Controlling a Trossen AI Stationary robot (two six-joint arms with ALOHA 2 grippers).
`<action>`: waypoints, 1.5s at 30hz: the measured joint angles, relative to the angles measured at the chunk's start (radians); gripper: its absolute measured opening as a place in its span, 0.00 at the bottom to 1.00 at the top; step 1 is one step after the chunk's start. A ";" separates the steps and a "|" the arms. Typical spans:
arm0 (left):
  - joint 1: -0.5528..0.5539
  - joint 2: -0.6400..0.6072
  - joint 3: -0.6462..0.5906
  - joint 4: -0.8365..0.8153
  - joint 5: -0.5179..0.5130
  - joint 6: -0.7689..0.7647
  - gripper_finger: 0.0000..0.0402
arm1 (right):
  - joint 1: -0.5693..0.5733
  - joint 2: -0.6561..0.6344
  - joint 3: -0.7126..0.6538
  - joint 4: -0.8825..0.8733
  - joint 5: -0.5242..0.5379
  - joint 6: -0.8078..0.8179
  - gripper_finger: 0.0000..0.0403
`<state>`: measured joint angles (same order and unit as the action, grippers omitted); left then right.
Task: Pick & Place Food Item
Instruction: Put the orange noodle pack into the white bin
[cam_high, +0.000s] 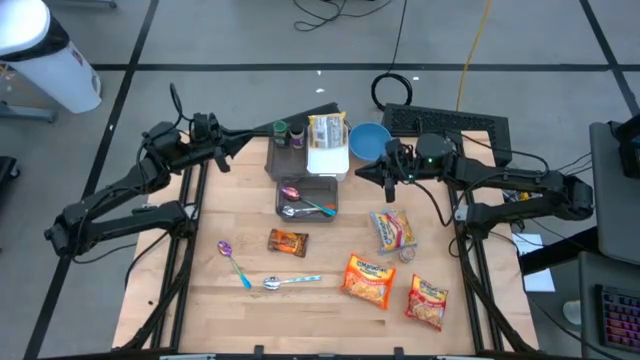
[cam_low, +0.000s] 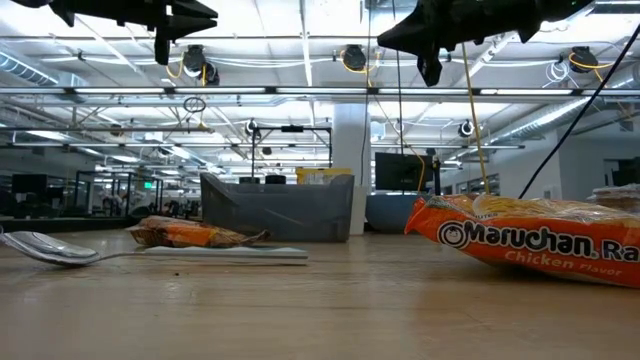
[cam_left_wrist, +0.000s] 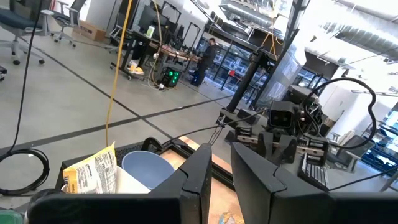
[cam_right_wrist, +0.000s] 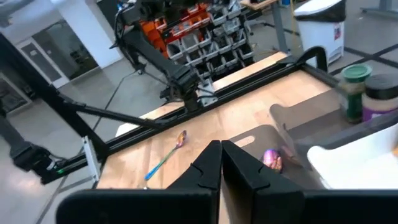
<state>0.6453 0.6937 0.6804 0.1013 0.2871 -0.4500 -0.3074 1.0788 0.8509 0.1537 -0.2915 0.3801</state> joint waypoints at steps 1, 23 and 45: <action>0.000 0.000 0.000 0.000 0.000 0.000 0.16 | 0.009 0.001 0.000 -0.001 0.000 0.000 0.03; 0.000 0.000 0.000 0.008 0.000 -0.061 0.16 | 0.155 0.141 0.000 0.302 0.164 0.140 0.47; -0.035 0.000 0.000 0.092 0.237 -0.226 0.20 | 0.152 0.182 0.000 0.354 0.213 0.177 0.45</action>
<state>0.6104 0.6937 0.6807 0.1928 0.5245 -0.6757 -0.1555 1.2612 0.8513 0.5072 -0.0780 0.5571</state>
